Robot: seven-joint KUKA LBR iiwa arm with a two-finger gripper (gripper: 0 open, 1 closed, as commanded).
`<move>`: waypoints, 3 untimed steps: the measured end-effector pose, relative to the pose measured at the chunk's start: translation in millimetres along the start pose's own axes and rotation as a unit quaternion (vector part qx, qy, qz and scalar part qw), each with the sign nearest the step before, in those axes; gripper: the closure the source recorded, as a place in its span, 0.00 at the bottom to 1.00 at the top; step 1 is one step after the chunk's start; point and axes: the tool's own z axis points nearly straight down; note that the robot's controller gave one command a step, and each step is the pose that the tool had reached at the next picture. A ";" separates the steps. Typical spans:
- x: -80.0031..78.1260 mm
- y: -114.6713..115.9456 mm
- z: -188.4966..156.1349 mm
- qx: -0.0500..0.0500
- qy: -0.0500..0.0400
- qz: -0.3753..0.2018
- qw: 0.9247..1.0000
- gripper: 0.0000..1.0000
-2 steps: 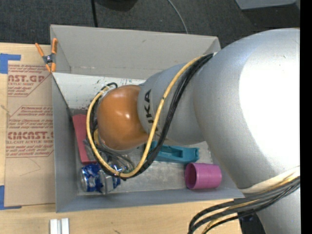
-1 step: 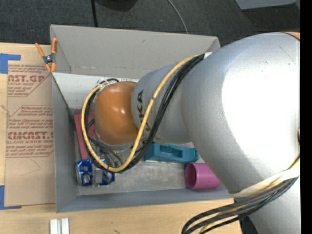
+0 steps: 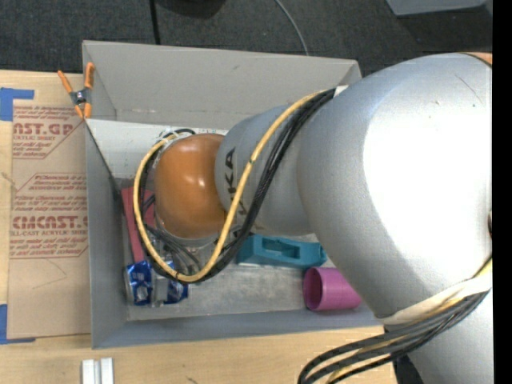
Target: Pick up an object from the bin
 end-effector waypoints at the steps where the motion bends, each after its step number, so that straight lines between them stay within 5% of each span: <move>1: -8.9 7.2 0.1 0.000 0.004 -0.016 1.000 1.00; 2: -7.1 9.9 0.5 0.001 -0.002 -0.023 1.000 1.00; 3: -2.2 11.9 -43.9 0.001 0.005 -0.037 0.999 1.00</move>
Offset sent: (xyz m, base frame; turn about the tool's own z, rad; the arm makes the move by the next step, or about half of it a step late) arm -0.0045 0.0141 -0.0084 -0.0570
